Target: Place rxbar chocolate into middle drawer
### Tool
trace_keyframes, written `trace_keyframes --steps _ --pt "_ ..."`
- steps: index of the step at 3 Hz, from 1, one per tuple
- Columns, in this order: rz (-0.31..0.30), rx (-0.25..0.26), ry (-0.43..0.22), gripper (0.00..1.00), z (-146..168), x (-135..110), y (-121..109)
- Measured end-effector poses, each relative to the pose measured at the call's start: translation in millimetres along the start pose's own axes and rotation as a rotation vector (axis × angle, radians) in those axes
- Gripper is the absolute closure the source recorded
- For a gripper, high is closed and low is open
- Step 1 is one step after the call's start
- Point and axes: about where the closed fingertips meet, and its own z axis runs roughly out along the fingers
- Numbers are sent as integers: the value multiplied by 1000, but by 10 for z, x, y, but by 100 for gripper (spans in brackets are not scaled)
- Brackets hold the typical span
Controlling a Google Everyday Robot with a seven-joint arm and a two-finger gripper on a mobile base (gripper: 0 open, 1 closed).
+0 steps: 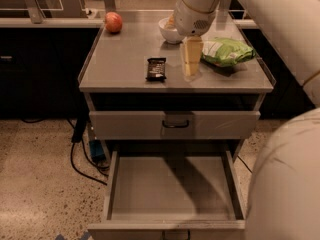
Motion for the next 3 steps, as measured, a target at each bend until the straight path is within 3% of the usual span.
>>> trace_keyframes --steps 2,3 --pt "-128 -53 -21 0 342 -226 -488" --pt "-127 -5 -29 0 333 -245 -641"
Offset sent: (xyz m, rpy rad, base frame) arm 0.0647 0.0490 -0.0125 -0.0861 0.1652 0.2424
